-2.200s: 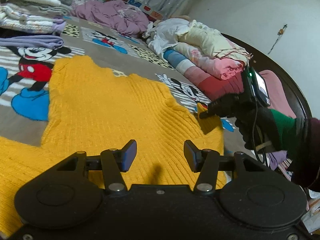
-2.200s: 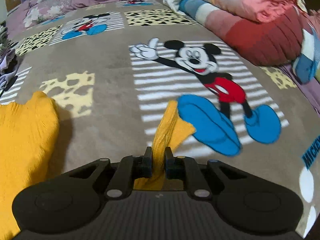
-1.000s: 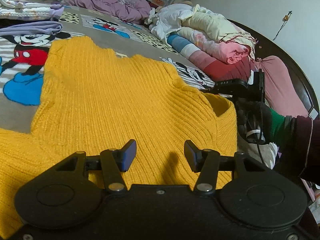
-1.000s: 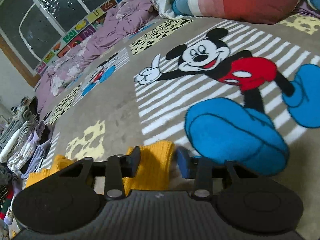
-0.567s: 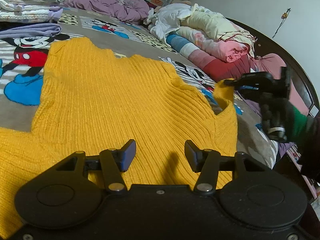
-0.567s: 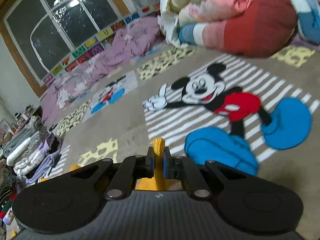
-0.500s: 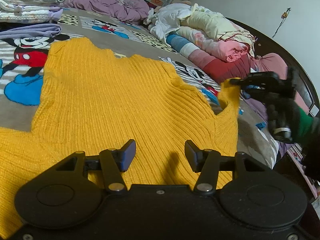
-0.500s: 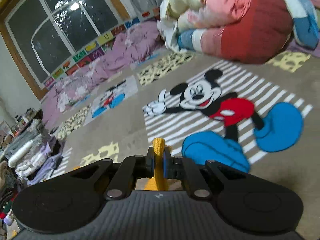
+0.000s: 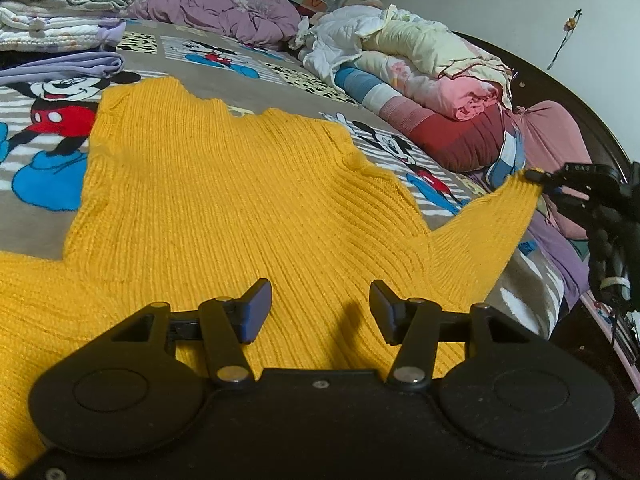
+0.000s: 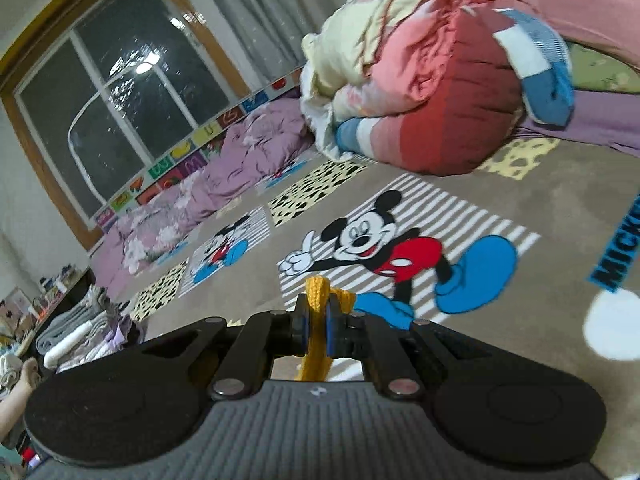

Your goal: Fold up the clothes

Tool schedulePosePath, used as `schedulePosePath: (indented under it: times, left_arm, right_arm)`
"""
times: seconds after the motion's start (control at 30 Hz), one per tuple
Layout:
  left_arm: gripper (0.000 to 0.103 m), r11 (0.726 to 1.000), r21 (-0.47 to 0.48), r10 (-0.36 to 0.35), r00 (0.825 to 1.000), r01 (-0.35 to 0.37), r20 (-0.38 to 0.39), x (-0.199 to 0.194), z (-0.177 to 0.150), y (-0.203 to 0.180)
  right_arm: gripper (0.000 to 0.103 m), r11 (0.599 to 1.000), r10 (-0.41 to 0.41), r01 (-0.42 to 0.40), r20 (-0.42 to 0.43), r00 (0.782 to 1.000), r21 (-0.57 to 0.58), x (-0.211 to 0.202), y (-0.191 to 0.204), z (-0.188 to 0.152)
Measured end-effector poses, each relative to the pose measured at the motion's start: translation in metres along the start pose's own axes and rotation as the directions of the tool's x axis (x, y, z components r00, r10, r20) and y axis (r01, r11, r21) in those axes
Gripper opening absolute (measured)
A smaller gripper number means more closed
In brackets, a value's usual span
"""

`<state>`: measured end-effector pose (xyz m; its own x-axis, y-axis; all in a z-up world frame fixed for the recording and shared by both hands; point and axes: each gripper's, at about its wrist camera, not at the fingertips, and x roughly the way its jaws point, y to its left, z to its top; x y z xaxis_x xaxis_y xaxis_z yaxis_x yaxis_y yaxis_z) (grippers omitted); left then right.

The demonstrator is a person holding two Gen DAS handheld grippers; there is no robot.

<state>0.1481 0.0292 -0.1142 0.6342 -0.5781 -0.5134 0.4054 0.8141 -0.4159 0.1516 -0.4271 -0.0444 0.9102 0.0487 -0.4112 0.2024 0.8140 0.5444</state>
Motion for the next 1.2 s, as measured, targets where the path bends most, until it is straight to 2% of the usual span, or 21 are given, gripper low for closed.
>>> schedulePosePath:
  times: [0.27,0.6,0.73,0.87,1.03,1.2]
  left_arm:
    - [0.053,1.000,0.018,0.008,1.000,-0.008,-0.006,0.001,-0.001,-0.001]
    - [0.054,0.999,0.034,0.008,1.000,-0.007,-0.012,0.004,-0.003,-0.002]
    - [0.054,0.999,0.038,0.009,1.000,-0.009,-0.013,0.005,-0.004,-0.002]
    - [0.055,0.999,0.048,0.012,1.000,-0.011,-0.016,0.005,-0.004,-0.001]
    - [0.058,0.995,0.097,0.033,0.999,-0.031,-0.020,0.006,-0.008,-0.008]
    - [0.065,0.985,0.166,0.051,0.998,-0.043,-0.042,0.005,-0.012,-0.015]
  right_arm:
    - [0.009,0.993,-0.087,0.086,0.004,0.996,0.081,-0.008,-0.044,-0.017]
    - [0.009,0.982,-0.182,0.185,-0.066,0.981,0.042,0.020,-0.073,-0.039]
    - [0.009,0.977,-0.201,0.205,-0.082,0.976,0.049,0.023,-0.085,-0.047]
    - [0.006,0.975,-0.222,0.223,-0.083,0.971,-0.001,0.025,-0.083,-0.050]
    - [0.011,0.962,-0.273,0.271,-0.078,0.959,-0.029,0.023,-0.078,-0.044]
    - [0.019,0.933,-0.361,0.361,-0.031,0.932,0.005,0.007,-0.082,-0.036]
